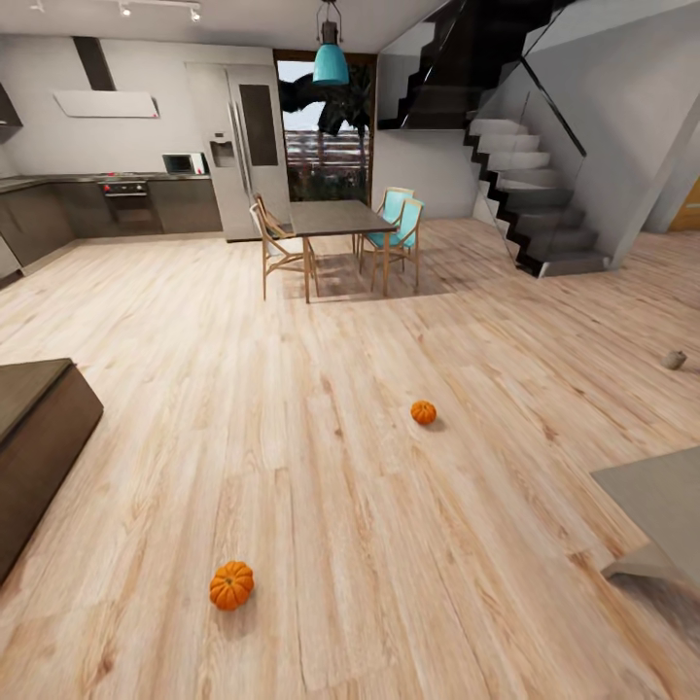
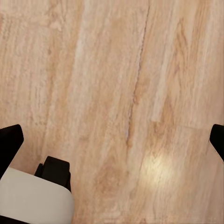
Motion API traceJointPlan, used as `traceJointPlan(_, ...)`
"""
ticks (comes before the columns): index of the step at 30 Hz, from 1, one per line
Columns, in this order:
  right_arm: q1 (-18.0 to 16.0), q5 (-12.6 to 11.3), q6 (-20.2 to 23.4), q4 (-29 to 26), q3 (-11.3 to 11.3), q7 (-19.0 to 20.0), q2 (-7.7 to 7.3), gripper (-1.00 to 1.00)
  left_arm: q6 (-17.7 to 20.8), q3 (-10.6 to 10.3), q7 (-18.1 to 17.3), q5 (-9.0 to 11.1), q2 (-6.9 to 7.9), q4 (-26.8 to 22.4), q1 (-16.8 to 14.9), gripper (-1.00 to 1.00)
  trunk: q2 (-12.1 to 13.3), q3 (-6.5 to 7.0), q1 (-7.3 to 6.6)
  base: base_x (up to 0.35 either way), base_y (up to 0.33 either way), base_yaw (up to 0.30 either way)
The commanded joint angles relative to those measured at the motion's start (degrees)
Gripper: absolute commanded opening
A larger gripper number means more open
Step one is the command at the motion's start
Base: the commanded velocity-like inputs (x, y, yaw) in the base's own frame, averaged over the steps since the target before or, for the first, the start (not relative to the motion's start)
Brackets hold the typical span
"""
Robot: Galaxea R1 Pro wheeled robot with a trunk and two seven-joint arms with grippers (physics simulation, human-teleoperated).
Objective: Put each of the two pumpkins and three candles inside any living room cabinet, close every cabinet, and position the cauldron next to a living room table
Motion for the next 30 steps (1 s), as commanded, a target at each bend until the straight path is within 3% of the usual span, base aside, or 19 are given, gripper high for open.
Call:
traceJointPlan(1,0.0,0.0,0.0,0.01,0.0,-0.01,0.0,1.0,0.02,0.0,-0.01,-0.01,-0.01,0.01,0.0,1.0,0.0,0.0,0.0,0.296,0.0,0.0)
traceJointPlan(30,0.0,0.09,0.0,-0.01,0.0,-0.03,0.0,1.0,0.06,-0.08,-0.12,-0.03,-0.02,0.02,0.0,1.0,0.0,0.0,0.0,0.332,0.0,0.0)
